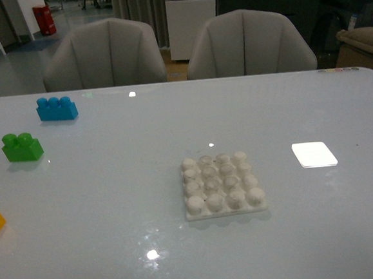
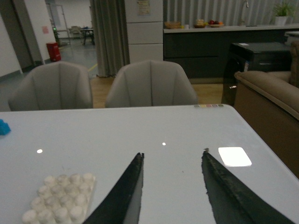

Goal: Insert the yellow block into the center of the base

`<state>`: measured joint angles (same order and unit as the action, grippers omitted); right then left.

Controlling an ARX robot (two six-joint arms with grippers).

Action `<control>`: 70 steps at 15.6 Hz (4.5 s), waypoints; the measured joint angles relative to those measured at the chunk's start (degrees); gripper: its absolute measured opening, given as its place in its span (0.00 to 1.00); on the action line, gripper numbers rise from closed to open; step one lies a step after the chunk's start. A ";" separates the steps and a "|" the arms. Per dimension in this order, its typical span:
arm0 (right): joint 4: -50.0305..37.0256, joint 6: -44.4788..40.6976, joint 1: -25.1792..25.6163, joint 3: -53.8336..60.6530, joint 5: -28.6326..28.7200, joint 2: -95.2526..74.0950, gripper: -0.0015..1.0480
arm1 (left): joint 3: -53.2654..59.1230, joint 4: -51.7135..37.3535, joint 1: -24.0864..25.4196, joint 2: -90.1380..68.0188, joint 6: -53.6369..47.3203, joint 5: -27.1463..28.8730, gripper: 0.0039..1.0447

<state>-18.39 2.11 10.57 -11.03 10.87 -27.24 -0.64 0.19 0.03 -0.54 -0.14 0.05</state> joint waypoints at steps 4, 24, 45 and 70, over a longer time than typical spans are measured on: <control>0.98 -1.75 -3.72 6.19 -3.72 5.51 0.02 | 0.00 0.00 0.00 0.00 0.00 -0.02 0.94; 18.58 -1.97 -10.56 10.47 -10.91 26.99 0.02 | 0.00 0.00 0.00 0.00 0.00 -0.02 0.94; 18.56 -1.97 -10.56 10.47 -10.88 26.99 0.94 | -11.63 13.73 4.26 -13.70 -5.16 -10.38 0.94; 18.58 -1.97 -10.56 10.47 -10.88 26.99 0.94 | -46.66 -28.65 22.51 -116.04 -14.43 -22.67 0.94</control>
<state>0.19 0.14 0.01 -0.56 -0.01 -0.25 -47.31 -28.47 22.55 -116.57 -14.57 -22.61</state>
